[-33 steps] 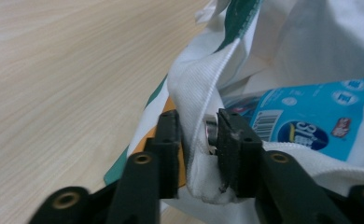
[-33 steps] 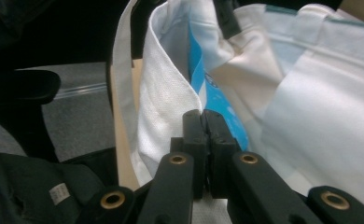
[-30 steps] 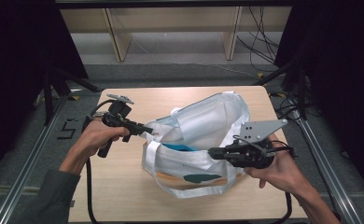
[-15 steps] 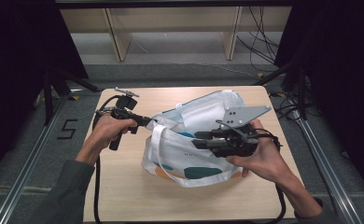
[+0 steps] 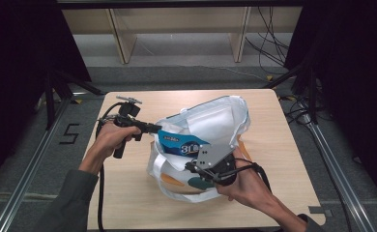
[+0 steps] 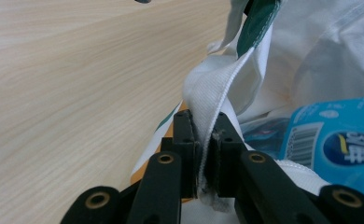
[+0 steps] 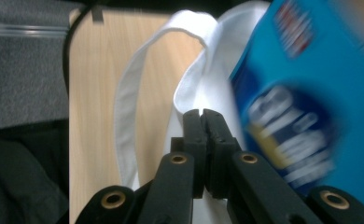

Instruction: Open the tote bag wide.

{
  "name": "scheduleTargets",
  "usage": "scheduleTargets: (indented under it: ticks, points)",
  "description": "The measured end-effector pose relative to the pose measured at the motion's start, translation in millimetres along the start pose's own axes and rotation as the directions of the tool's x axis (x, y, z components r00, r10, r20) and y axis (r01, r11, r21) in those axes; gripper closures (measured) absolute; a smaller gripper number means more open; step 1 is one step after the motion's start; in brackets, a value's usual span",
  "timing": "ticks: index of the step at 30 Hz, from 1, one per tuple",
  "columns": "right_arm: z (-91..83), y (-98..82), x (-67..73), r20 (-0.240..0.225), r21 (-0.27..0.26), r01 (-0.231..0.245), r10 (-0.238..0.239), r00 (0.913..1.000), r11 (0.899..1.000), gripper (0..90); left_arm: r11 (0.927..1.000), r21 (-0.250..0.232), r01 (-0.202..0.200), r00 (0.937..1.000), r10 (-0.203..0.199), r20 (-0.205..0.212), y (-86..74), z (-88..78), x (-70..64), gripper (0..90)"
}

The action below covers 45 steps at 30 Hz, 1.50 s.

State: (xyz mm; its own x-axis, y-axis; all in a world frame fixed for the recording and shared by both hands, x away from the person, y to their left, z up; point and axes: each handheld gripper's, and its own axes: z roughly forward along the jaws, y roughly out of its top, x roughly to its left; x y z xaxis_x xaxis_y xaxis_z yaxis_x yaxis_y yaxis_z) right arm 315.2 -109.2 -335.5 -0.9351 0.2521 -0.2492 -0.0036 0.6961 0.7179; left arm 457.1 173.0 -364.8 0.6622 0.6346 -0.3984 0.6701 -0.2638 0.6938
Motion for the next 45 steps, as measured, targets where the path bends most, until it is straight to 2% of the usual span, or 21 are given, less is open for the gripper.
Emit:
scheduleTargets:
  ticks: [5, 9, 11, 13, 17, 19, 21, 23, 24, 26, 28, 29, 31, 34, 35, 36, 38, 41, 42, 44, 45]
  points:
    - [21.8, -45.5, 2.5, -0.059, 0.021, -0.122, 0.123, 0.9907, 0.992, 89.6, 0.9996, 0.026, 0.008, 1.0000, -0.008, 0.003, -16.6, 20.9, 8.1, 82.4]
    - [34.6, -70.9, 1.9, -0.057, 0.039, -0.185, 0.187, 0.9807, 0.982, 89.6, 0.9977, 0.068, 0.007, 0.9997, -0.005, -0.022, -26.8, 38.1, 18.4, 82.7]
    - [40.7, -81.7, 0.2, -0.074, 0.041, -0.203, 0.206, 0.9758, 0.978, 89.6, 0.9973, 0.064, 0.036, 0.9993, -0.035, -0.010, -33.3, 43.2, 25.4, 83.0]
    - [45.4, -89.9, 0.8, -0.093, 0.041, -0.222, 0.224, 0.9700, 0.974, 89.4, 0.9967, 0.062, 0.053, 0.9984, -0.054, 0.014, -39.8, 45.8, 30.5, 83.0]
    - [50.2, -98.2, 1.0, -0.106, 0.035, -0.240, 0.242, 0.9645, 0.970, 89.0, 0.9958, 0.059, 0.070, 0.9974, -0.071, 0.014, -49.0, 51.7, 33.2, 83.1]
    - [50.0, -99.3, 1.7, -0.109, 0.013, -0.276, 0.275, 0.9551, 0.961, 83.3, 0.9960, 0.055, 0.070, 0.9974, -0.071, 0.014, -51.4, 53.1, 33.9, 83.1]
    - [42.6, -99.2, -0.3, -0.127, -0.021, -0.284, 0.279, 0.9518, 0.959, 79.7, 0.9970, 0.046, 0.061, 0.9980, -0.062, 0.010, -51.0, 50.9, 32.0, 83.3]
    - [23.8, -96.8, -3.9, -0.134, -0.077, -0.333, 0.321, 0.9375, 0.940, 76.5, 0.9978, 0.043, 0.050, 0.9986, -0.051, 0.011, -49.6, 47.6, 29.4, 83.5]
    - [17.6, -96.1, -5.4, -0.130, -0.105, -0.342, 0.328, 0.9358, 0.934, 75.4, 0.9982, 0.038, 0.046, 0.9989, -0.046, 0.007, -48.9, 46.6, 27.9, 83.5]
    - [-2.6, -93.5, -9.9, -0.084, -0.151, -0.335, 0.326, 0.9418, 0.930, 72.6, 0.9985, 0.041, 0.036, 0.9993, -0.036, 0.007, -47.1, 44.6, 26.2, 83.5]
    - [-24.2, -92.0, -16.1, -0.025, -0.174, -0.331, 0.332, 0.9429, 0.927, 69.4, 0.9988, 0.038, 0.031, 0.9995, -0.031, 0.009, -46.6, 43.1, 25.2, 83.5]
    - [-34.2, -92.5, -19.4, -0.003, -0.189, -0.339, 0.344, 0.9388, 0.922, 68.5, 0.9990, 0.029, 0.034, 0.9994, -0.034, 0.005, -46.9, 42.8, 24.5, 83.6]
    - [-54.1, -95.7, -26.6, 0.035, -0.206, -0.365, 0.379, 0.9246, 0.908, 65.6, 0.9991, 0.026, 0.032, 0.9994, -0.033, 0.009, -47.1, 41.6, 25.2, 83.6]
    - [-74.8, -105.2, -43.4, 0.163, -0.217, -0.393, 0.430, 0.8879, 0.893, 62.9, 0.9990, 0.022, 0.038, 0.9992, -0.038, 0.008, -46.9, 41.8, 24.9, 83.5]
    - [-77.2, -109.3, -48.6, 0.203, -0.219, -0.431, 0.473, 0.8574, 0.875, 61.8, 0.9990, 0.022, 0.037, 0.9993, -0.038, 0.006, -46.7, 41.8, 24.5, 83.5]
    - [-79.5, -115.7, -59.1, 0.232, -0.215, -0.437, 0.481, 0.8457, 0.873, 60.5, 0.9991, 0.024, 0.036, 0.9993, -0.036, 0.006, -46.5, 41.7, 24.2, 83.5]
    - [-76.2, -126.8, -77.2, 0.243, -0.230, -0.520, 0.566, 0.7880, 0.823, 56.1, 0.9990, 0.026, 0.035, 0.9993, -0.035, 0.008, -46.0, 40.9, 24.0, 83.5]
    - [-63.3, -132.2, -92.4, 0.214, -0.222, -0.564, 0.605, 0.7673, 0.795, 55.7, 0.9994, 0.024, 0.027, 0.9996, -0.026, -0.007, -45.1, 40.5, 22.3, 83.6]
    - [-59.1, -131.3, -96.0, 0.191, -0.197, -0.581, 0.612, 0.7673, 0.790, 55.5, 0.9992, 0.030, 0.026, 0.9997, -0.025, -0.007, -44.5, 40.6, 21.8, 83.5]
    - [-47.6, -128.7, -101.4, 0.221, -0.183, -0.600, 0.627, 0.7473, 0.779, 52.6, 0.9994, 0.031, 0.015, 0.9998, -0.014, -0.015, -44.2, 41.0, 21.0, 83.4]
    - [-44.3, -129.4, -106.2, 0.234, -0.161, -0.596, 0.617, 0.7513, 0.787, 53.2, 0.9994, 0.031, 0.014, 0.9997, -0.013, -0.018, -44.2, 40.8, 20.5, 83.4]
